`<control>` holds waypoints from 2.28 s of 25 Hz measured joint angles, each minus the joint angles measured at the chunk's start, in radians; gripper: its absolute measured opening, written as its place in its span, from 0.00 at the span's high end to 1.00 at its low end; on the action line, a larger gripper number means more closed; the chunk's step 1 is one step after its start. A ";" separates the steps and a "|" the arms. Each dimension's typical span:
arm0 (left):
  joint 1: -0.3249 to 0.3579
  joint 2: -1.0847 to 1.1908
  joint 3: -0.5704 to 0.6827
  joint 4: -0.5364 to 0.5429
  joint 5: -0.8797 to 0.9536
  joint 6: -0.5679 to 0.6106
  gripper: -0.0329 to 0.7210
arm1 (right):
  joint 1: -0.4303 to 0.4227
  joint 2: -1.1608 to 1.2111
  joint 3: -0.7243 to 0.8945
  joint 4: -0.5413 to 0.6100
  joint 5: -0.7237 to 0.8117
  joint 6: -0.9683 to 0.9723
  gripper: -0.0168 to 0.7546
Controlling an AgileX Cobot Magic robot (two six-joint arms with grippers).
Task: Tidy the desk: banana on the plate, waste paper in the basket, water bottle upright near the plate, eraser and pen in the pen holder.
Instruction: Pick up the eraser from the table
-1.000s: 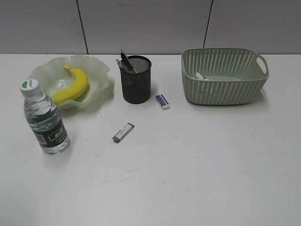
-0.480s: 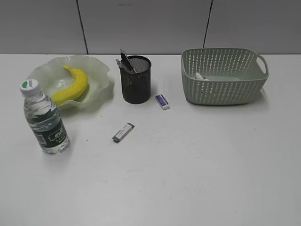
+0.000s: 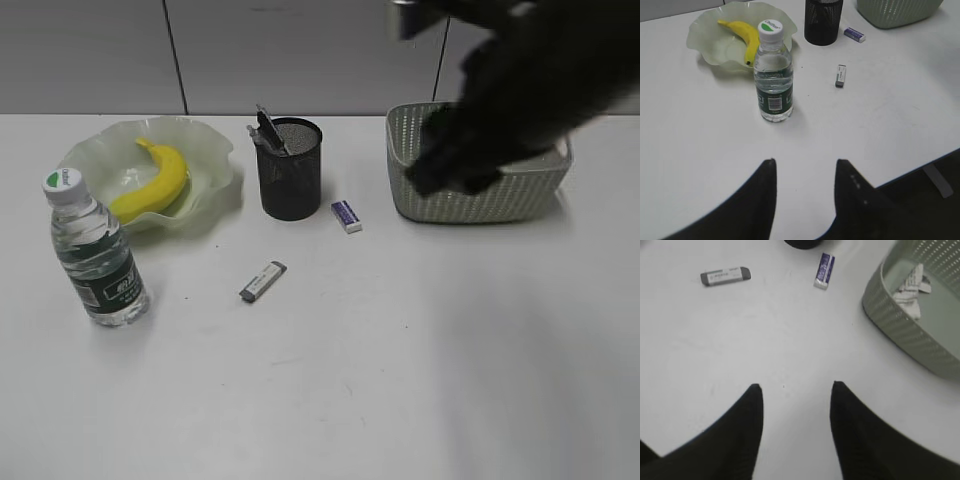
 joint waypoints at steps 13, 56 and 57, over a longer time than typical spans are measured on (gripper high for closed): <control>0.000 -0.092 0.000 -0.001 0.000 0.001 0.57 | -0.150 0.748 -0.664 0.152 0.056 -0.022 0.38; 0.000 -0.093 0.000 0.002 0.000 0.002 0.57 | -0.100 0.891 -0.749 -0.011 0.088 0.030 0.39; 0.000 -0.093 0.000 0.002 0.000 0.002 0.57 | -0.081 0.891 -0.747 -0.049 0.094 0.055 0.39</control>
